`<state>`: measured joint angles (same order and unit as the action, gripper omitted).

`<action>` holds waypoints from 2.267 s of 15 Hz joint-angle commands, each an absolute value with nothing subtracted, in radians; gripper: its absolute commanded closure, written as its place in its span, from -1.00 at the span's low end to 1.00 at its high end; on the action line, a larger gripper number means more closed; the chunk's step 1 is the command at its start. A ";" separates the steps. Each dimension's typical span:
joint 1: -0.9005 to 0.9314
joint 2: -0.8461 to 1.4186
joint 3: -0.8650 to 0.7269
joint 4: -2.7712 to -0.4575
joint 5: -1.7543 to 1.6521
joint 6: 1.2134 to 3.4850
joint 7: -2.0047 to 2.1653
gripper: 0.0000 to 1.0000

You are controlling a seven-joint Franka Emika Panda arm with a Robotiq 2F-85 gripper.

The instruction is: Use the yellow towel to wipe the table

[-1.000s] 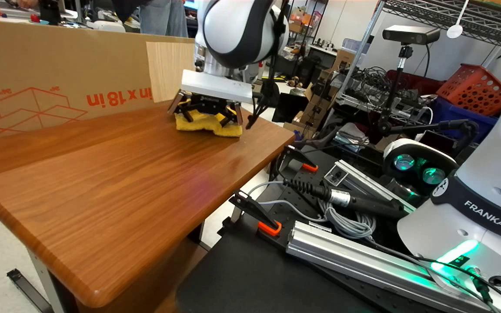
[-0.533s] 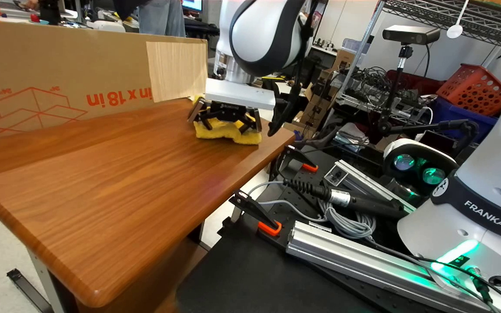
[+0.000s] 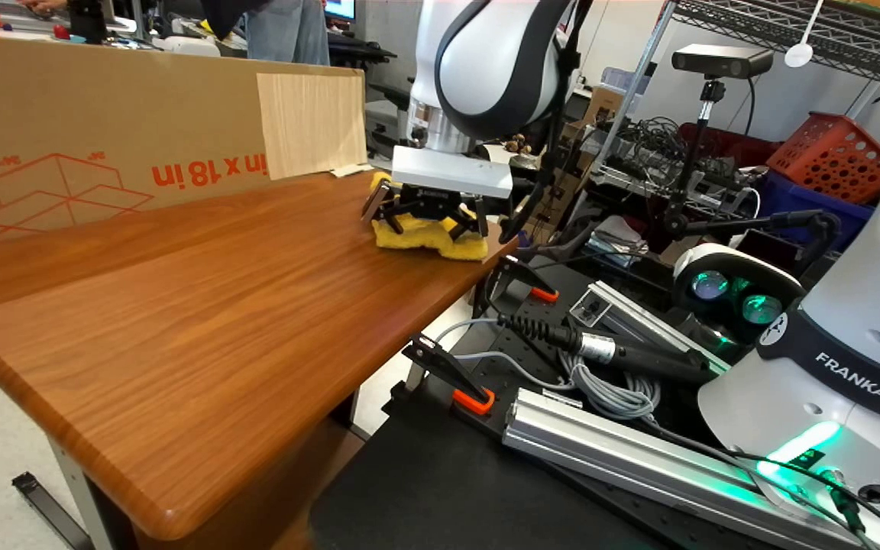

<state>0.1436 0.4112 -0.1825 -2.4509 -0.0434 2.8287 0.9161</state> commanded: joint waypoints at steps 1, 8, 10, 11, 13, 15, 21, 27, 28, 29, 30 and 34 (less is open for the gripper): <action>0.155 0.441 -0.235 -2.479 -0.026 2.855 0.947 -1.00; 0.166 0.460 -0.267 -2.443 -0.032 2.875 1.022 -1.00; 0.184 0.467 -0.236 -2.418 -0.028 2.879 1.018 -1.00; 0.199 0.476 -0.227 -2.403 -0.029 2.880 1.022 -1.00; 0.232 0.500 -0.196 -2.359 -0.026 2.858 1.021 -1.00; 0.263 0.524 -0.173 -2.327 -0.030 2.853 1.017 -1.00; 0.380 0.538 -0.122 -2.293 -0.056 2.883 1.004 -1.00; 0.523 0.512 -0.079 -2.335 -0.131 2.909 0.966 -1.00; 0.547 0.512 -0.083 -2.335 -0.147 2.915 0.967 -1.00; 0.571 0.516 -0.092 -2.329 -0.167 2.925 0.971 -1.00; 0.587 0.521 -0.099 -2.320 -0.180 2.927 0.975 -1.00; 0.608 0.540 -0.108 -2.276 -0.172 2.918 0.981 -1.00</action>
